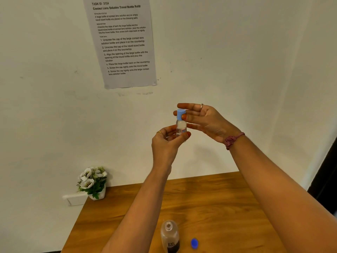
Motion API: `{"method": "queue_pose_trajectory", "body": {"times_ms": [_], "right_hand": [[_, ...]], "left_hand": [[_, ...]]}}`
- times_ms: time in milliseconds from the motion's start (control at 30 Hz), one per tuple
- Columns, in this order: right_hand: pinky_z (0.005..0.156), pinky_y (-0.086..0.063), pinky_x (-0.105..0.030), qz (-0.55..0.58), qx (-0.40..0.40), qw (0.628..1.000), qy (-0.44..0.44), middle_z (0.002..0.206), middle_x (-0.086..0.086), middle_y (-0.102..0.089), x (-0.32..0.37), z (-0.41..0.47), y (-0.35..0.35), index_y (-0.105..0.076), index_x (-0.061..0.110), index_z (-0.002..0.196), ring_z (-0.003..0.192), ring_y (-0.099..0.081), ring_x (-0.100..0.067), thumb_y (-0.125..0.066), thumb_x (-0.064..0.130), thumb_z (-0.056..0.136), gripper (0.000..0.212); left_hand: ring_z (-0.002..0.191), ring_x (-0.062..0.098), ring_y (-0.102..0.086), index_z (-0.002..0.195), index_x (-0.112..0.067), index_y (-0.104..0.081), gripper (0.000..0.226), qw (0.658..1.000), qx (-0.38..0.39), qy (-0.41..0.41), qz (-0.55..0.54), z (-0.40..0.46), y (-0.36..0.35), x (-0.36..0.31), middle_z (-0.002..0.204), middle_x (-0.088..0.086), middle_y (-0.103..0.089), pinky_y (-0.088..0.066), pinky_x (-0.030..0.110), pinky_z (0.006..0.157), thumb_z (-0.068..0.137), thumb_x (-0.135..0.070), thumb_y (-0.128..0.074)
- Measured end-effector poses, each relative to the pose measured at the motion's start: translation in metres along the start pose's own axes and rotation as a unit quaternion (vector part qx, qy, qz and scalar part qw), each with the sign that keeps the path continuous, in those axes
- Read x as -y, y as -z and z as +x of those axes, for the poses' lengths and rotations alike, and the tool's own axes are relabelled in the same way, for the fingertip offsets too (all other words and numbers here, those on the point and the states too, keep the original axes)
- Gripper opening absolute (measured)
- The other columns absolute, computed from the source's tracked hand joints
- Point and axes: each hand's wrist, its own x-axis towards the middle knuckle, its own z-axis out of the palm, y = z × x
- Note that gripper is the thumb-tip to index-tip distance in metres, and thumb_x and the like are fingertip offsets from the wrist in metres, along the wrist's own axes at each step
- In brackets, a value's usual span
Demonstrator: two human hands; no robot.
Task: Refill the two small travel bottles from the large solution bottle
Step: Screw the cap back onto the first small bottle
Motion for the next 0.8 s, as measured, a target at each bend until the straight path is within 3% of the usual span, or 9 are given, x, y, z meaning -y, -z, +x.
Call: {"method": "queue_pose_trajectory", "body": {"times_ms": [133,233,367,500,633,800], "right_hand": [[0.097,-0.048,-0.043,-0.009,-0.052,0.999,0.012,0.108,-0.001,-0.067,-0.003,0.004,-0.006,-0.06,0.025,0.113,0.102,-0.065,-0.019,-0.074,0.023,0.071,0.045],[0.101,-0.044,-0.044,0.017,-0.01,1.0,-0.012,0.12,0.001,-0.063,-0.006,0.003,-0.001,-0.057,0.027,0.12,0.113,-0.059,-0.017,-0.07,0.032,0.069,0.053],[0.098,-0.047,-0.039,0.026,0.014,1.0,-0.005,0.121,-0.006,-0.064,-0.009,0.001,0.003,-0.054,0.016,0.126,0.113,-0.061,-0.019,-0.06,0.011,0.086,0.04],[0.09,-0.053,-0.035,0.045,-0.036,0.998,-0.007,0.11,-0.005,-0.069,-0.012,0.006,-0.007,-0.057,0.018,0.119,0.102,-0.066,-0.019,-0.07,0.013,0.075,0.045],[0.083,-0.055,-0.026,0.043,-0.04,0.998,-0.003,0.109,-0.002,-0.069,-0.014,0.007,-0.011,-0.056,0.017,0.121,0.099,-0.067,-0.016,-0.069,0.007,0.079,0.045],[0.092,-0.051,-0.033,0.057,0.024,0.998,-0.019,0.122,0.001,-0.064,-0.013,0.007,-0.004,-0.05,0.018,0.131,0.113,-0.06,-0.014,-0.06,0.029,0.08,0.052]], "left_hand": [[0.091,0.014,-0.069,0.112,-0.015,-0.061,0.046,1.0,0.003,0.001,-0.001,0.0,0.0,0.002,0.104,0.002,-0.07,-0.054,0.02,0.078,0.071,-0.019,-0.081],[0.088,0.01,-0.069,0.11,-0.017,-0.062,0.043,1.0,0.003,0.003,-0.005,0.001,0.0,0.004,0.101,0.0,-0.07,-0.052,0.014,0.07,0.072,-0.019,-0.081],[0.086,0.01,-0.069,0.11,-0.016,-0.062,0.043,1.0,0.007,0.003,-0.008,0.002,0.001,0.005,0.098,-0.001,-0.071,-0.053,0.013,0.068,0.071,-0.018,-0.081],[0.085,0.011,-0.07,0.111,-0.014,-0.063,0.043,1.0,0.007,0.006,-0.014,0.004,0.001,0.008,0.099,0.001,-0.071,-0.056,0.018,0.073,0.072,-0.018,-0.081],[0.086,0.012,-0.071,0.112,-0.012,-0.064,0.045,1.0,0.007,0.003,-0.012,0.006,0.002,0.01,0.099,0.002,-0.072,-0.057,0.02,0.074,0.071,-0.019,-0.081],[0.09,0.015,-0.07,0.108,-0.016,-0.063,0.04,1.0,0.011,0.012,-0.013,0.007,0.003,0.011,0.102,0.003,-0.071,-0.056,0.025,0.082,0.072,-0.018,-0.08]]}}
